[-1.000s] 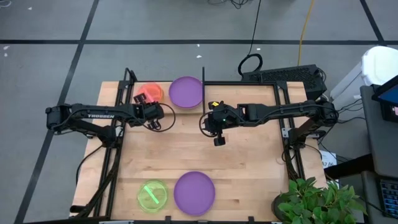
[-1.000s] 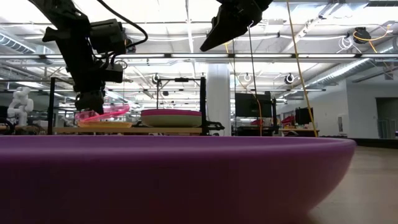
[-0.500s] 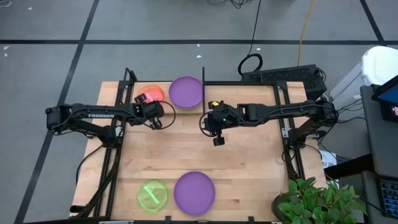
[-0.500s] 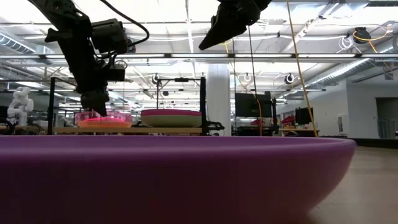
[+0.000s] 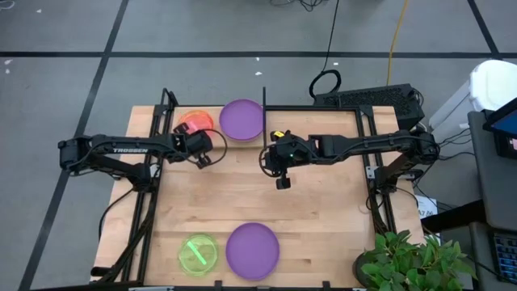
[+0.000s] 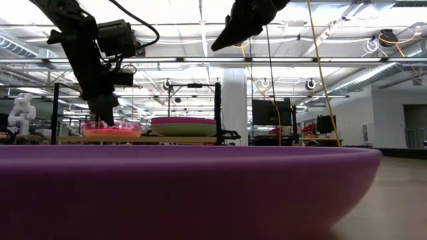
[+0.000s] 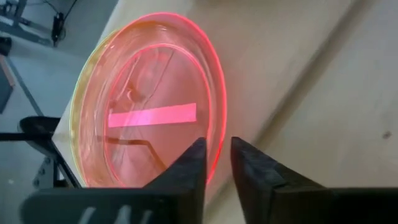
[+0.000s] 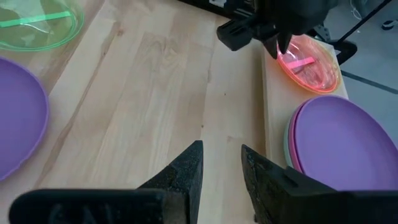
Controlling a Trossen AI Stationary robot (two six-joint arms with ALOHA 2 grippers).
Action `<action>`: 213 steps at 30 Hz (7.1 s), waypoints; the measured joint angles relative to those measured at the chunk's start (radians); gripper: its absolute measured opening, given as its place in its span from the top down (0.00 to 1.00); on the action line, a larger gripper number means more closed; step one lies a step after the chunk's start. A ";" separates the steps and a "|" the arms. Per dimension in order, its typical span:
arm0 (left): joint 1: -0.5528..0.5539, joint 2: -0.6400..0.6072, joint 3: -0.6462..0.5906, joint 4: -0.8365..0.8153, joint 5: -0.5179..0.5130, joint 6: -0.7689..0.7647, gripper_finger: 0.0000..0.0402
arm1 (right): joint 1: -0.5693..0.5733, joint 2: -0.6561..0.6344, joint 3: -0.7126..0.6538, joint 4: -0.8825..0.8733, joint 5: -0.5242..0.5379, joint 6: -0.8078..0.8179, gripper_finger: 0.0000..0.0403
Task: Place and stack plates onto a shelf
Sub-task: Stack the transparent red plate on the transparent green plate on the shelf, then stack the purple plate on the purple plate on the shelf
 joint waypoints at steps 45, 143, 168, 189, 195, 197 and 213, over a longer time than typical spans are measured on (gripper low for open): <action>0.044 -0.035 -0.017 0.054 -0.043 -0.004 0.79 | 0.074 0.000 0.000 0.011 0.005 0.019 0.77; -0.579 -0.037 0.055 0.050 0.201 -0.337 0.79 | 0.516 0.430 -0.010 0.034 -0.094 -0.600 0.87; -0.578 -0.037 0.055 0.019 0.207 -0.173 0.79 | 0.426 0.291 -0.012 0.080 0.230 -0.534 1.00; -0.624 -0.240 0.054 -0.064 0.062 -0.165 0.79 | 0.223 0.108 -0.011 -0.098 0.293 -0.539 1.00; -0.645 -0.254 0.054 -0.060 0.062 -0.165 0.79 | 0.122 0.072 -0.006 -0.033 0.290 -0.631 1.00; -0.654 -0.251 0.054 -0.059 0.062 -0.168 0.79 | 0.094 0.072 0.008 -0.026 0.286 -0.645 1.00; -0.715 -0.250 0.054 -0.062 0.063 -0.187 0.79 | -0.106 0.137 0.128 0.098 0.054 -0.746 1.00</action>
